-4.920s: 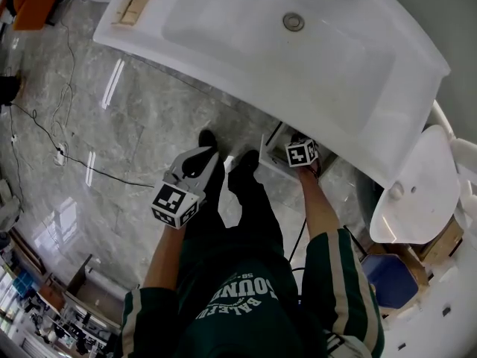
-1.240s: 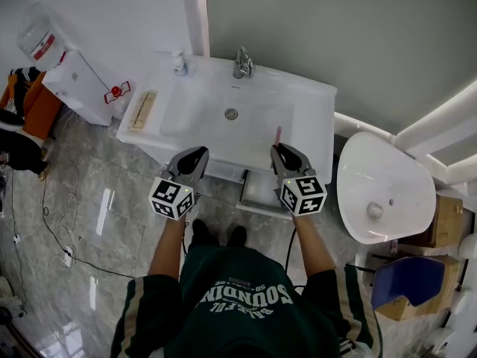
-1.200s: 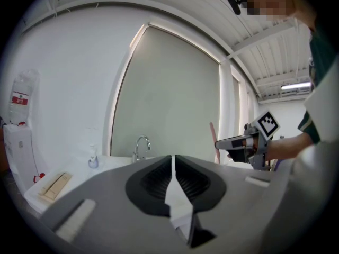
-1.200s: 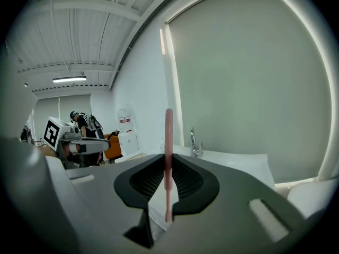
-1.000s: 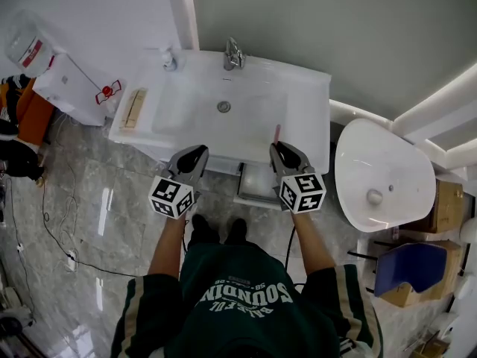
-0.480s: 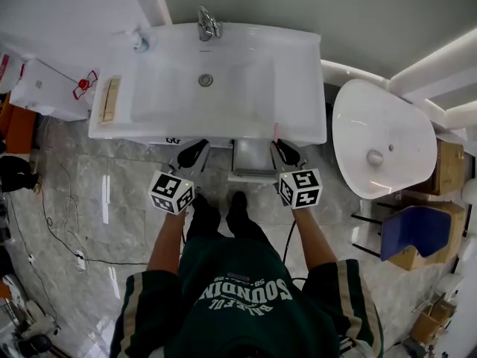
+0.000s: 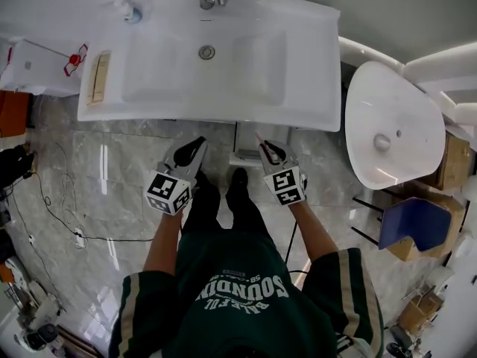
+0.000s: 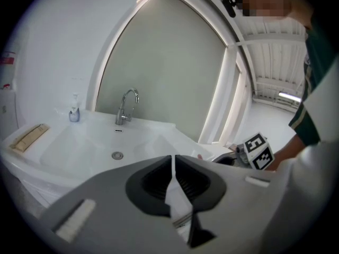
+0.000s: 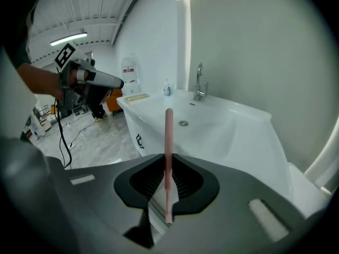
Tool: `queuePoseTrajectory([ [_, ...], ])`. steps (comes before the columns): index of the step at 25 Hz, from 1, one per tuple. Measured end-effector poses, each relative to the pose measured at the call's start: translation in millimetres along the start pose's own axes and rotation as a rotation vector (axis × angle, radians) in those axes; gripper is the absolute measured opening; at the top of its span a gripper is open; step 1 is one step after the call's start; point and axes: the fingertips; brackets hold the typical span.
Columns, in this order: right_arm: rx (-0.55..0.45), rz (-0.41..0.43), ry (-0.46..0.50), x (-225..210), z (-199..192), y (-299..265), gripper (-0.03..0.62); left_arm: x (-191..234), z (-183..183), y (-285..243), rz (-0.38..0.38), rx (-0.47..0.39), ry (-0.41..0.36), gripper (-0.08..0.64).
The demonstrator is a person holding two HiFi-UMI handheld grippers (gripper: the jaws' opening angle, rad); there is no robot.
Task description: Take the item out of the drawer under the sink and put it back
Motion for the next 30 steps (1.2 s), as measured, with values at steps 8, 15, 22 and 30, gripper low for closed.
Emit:
queuePoseTrajectory([
  [8,0.145,0.119,0.074,27.9,-67.0,-60.8,0.051,29.2,-31.2,18.7,0.065,0.035,0.035,0.071],
  [15,0.267,0.155,0.135,24.4,-130.6,-101.0,0.051,48.5,-50.4,40.5,0.14,0.032,0.064,0.071],
  [22,0.393,0.085,-0.002,8.8,-190.0,-139.5,0.051,63.8,-92.3,62.4,0.206,0.065,0.118,0.071],
  [30,0.442,-0.026,-0.092,-13.3,-220.7,-169.3,0.051,72.3,-115.5,69.1,0.242,0.074,0.156,0.071],
])
Point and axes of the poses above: the fingertips, and each gripper's own axes: y backward along the fingers, x to its left, z out of its top, and after that the axes turned 11 degrees about -x, right-handed
